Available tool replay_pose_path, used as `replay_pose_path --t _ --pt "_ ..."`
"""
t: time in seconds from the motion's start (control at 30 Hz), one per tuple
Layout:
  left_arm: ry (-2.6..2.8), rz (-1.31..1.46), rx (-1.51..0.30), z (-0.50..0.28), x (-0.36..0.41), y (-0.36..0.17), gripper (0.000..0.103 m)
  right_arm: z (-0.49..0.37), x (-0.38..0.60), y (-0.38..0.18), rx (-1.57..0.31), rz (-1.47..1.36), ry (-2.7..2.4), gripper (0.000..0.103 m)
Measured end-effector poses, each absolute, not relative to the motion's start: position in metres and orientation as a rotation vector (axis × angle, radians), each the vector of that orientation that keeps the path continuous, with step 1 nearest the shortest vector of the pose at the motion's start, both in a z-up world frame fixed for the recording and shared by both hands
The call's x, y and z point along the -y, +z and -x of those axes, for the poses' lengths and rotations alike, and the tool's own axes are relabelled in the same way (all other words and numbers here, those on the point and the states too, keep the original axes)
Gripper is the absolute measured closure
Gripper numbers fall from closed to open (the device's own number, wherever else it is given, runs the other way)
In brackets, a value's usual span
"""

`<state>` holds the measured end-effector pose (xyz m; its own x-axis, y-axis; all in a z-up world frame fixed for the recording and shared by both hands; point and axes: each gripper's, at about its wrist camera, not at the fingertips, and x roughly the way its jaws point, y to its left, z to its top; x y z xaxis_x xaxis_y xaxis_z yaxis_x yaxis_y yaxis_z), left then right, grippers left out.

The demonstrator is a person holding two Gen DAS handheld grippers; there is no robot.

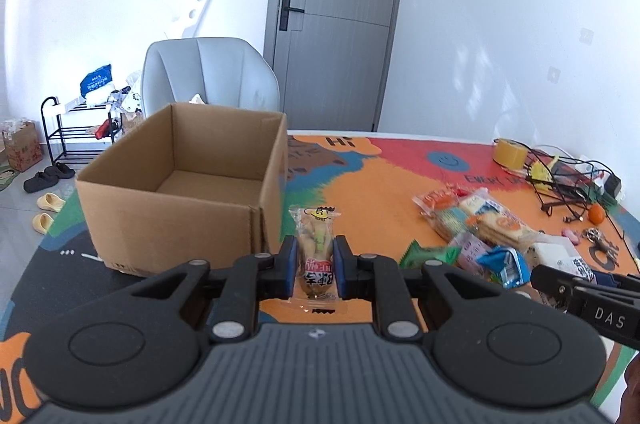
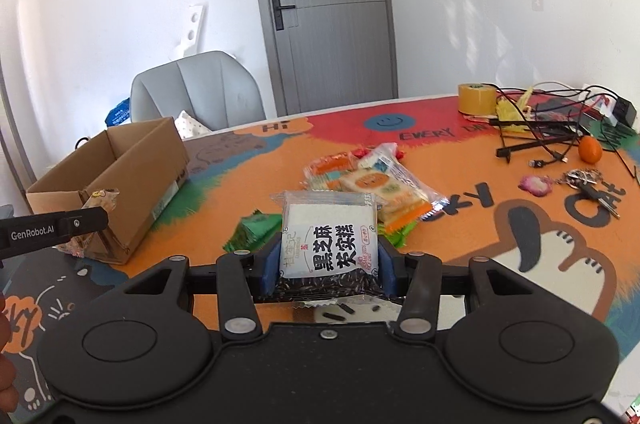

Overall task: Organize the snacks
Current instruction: 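Carry both snacks over the cardboard box and open both tools to drop them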

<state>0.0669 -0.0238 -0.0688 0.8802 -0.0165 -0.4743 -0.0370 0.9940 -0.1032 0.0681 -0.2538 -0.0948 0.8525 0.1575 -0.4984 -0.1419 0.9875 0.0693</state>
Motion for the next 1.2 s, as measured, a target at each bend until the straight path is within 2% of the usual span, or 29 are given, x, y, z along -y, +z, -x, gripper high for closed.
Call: replay_pose_path --t 0.8,1.2 --pt "0.186 0.170 -0.404 -0.099 -0.061 -0.046 0.085 -0.116 0.148 -0.078 -0.494 -0.012 0.321 0.056" --pt "0.217 0.232 -0.417 -0.127 -0.092 -0.046 0.082 -0.138 0.103 -0.069 -0.470 0.008 0.403 0.056"
